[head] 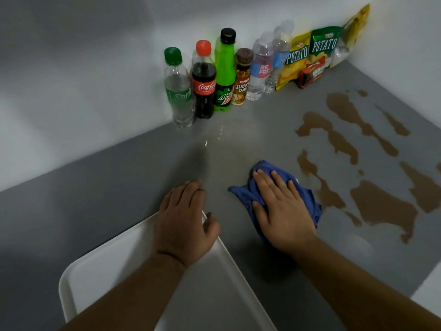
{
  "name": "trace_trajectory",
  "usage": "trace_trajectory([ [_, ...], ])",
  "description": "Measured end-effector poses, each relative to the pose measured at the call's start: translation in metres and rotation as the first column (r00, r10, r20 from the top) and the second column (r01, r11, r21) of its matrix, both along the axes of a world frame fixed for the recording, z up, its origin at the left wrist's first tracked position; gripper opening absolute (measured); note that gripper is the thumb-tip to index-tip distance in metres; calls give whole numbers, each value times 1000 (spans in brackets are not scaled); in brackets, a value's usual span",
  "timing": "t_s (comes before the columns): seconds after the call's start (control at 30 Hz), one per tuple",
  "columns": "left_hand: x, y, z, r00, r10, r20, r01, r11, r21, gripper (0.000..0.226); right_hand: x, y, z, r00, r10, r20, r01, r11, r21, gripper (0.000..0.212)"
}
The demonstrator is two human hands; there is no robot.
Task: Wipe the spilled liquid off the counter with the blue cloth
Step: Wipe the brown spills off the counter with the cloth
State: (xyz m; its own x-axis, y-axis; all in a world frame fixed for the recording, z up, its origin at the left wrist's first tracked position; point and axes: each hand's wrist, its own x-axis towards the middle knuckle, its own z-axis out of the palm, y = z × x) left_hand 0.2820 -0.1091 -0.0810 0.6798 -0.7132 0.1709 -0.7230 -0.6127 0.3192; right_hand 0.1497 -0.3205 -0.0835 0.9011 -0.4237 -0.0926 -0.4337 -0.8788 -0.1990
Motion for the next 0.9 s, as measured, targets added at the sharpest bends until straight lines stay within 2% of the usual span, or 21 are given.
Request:
trace_trajectory([
  [0.2,-3,0,4,1000,5,-12,-5,999,45,51,28,-9,7,991,-132,-22,132,991,22,64],
  [0.33,-3,-1,6,1000,4,-19,-3,999,34,52,-30,25,6,1000,-23,-20,24,999,26,64],
  [0.43,-3,-1,7,1000,5,-1,-5,1000,8,50,-86,26,4,1000,-9,-27,10,999,40,63],
  [0.53,-4,-2,8,1000,6,-4,-6,1000,15,50,-99,1,6,994,-88,-56,90,996,23,63],
  [0.7,-5,-2,10,1000,6,-25,-6,1000,20,51,-51,-8,9,967,-249,-60,250,968,21,62],
  [0.9,-6,-2,16,1000,2,-30,-1,999,39,52,-124,18,3,996,-76,-53,77,997,19,63],
])
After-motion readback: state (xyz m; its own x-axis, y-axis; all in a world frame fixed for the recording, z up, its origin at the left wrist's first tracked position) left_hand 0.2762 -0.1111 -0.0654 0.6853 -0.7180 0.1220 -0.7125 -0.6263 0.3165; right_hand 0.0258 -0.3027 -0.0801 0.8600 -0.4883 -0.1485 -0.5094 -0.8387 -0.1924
